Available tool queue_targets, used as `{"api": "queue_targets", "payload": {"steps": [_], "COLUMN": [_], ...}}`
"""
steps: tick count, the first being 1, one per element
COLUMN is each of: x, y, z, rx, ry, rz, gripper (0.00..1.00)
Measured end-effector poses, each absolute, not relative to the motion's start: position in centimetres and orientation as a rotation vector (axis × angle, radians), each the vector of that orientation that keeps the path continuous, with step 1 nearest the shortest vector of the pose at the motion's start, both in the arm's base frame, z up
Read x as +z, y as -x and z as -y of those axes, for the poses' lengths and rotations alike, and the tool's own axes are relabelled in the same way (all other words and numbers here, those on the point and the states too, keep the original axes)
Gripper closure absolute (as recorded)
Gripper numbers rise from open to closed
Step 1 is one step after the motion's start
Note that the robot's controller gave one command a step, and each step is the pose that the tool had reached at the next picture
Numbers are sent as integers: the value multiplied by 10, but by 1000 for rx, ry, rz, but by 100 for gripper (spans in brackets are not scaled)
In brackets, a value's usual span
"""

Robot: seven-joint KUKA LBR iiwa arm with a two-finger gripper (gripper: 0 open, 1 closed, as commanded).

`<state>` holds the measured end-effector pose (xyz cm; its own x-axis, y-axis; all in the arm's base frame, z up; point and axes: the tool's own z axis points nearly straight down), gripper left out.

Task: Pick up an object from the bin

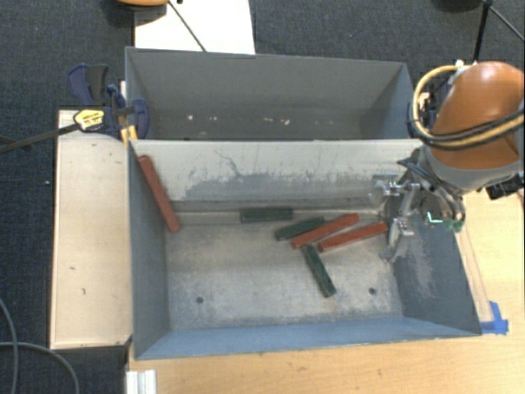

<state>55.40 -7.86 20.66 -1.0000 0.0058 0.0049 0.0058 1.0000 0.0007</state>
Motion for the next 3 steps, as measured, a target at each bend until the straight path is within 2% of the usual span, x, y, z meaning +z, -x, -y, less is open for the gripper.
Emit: {"api": "queue_targets", "payload": {"steps": [1,2,3], "x": [211,163,94], "y": [-556,-560,-563], "z": [78,73,32], "rx": [1,1,-1], "ry": [6,68,155], "rz": [3145,3151,3145], "gripper": [0,0,0]}}
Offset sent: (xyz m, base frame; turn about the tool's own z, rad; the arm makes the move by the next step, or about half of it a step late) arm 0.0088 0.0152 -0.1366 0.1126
